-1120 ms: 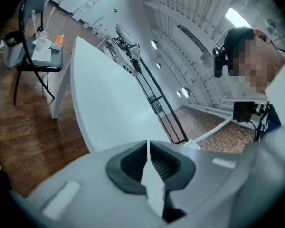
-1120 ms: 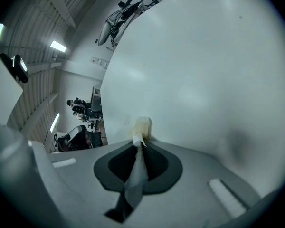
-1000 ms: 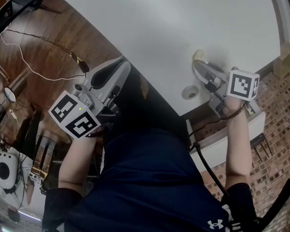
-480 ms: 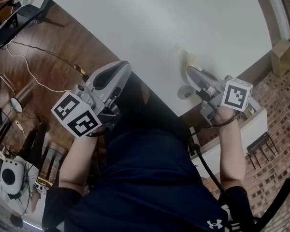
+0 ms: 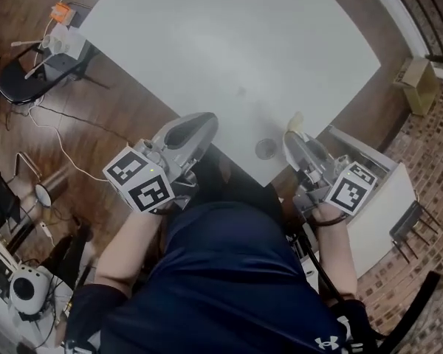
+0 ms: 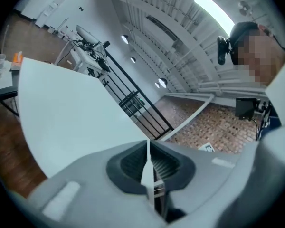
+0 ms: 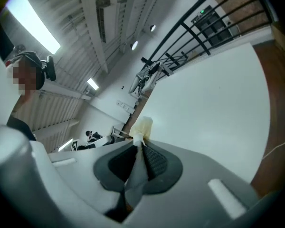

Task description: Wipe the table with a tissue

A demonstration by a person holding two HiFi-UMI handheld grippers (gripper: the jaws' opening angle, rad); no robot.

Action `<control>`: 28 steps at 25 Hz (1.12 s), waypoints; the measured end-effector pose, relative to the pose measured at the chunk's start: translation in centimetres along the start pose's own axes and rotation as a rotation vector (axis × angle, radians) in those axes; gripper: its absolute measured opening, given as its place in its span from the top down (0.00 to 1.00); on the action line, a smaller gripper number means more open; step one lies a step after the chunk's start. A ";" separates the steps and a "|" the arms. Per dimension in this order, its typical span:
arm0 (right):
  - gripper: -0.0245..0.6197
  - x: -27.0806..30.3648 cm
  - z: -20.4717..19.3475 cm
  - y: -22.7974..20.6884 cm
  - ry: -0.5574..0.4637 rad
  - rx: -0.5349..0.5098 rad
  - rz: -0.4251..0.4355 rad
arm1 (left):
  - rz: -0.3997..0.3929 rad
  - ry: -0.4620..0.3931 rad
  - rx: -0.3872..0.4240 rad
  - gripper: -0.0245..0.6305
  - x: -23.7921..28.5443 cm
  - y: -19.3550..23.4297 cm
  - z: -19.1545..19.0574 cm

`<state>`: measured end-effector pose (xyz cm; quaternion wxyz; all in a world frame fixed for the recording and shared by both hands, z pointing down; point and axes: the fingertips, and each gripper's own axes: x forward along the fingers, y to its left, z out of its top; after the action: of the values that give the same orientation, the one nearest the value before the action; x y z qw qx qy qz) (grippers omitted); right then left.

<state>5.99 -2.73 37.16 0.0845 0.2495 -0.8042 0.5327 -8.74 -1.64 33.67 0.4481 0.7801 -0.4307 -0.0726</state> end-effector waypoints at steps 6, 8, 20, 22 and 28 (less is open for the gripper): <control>0.94 -4.2 2.1 3.5 -0.171 -0.165 0.001 | -0.077 0.001 0.063 0.93 1.2 -4.9 -0.7; 0.94 -5.3 2.1 4.9 -0.215 -0.243 0.009 | -0.096 0.008 0.077 0.93 1.3 -6.3 -1.4; 0.94 -9.4 2.9 9.9 -0.389 -0.467 -0.038 | -0.174 0.010 0.168 0.93 1.1 -12.1 -2.4; 0.94 -9.7 3.0 10.4 -0.402 -0.490 -0.041 | -0.176 0.000 0.181 0.93 1.1 -12.4 -2.1; 0.94 -10.5 3.5 11.5 -0.436 -0.531 -0.045 | -0.193 -0.020 0.198 0.93 0.5 -13.2 -1.8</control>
<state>9.87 0.95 22.12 -0.0158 0.3443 -0.9083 0.2370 0.51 2.12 24.84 0.3553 0.8576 -0.3630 -0.0803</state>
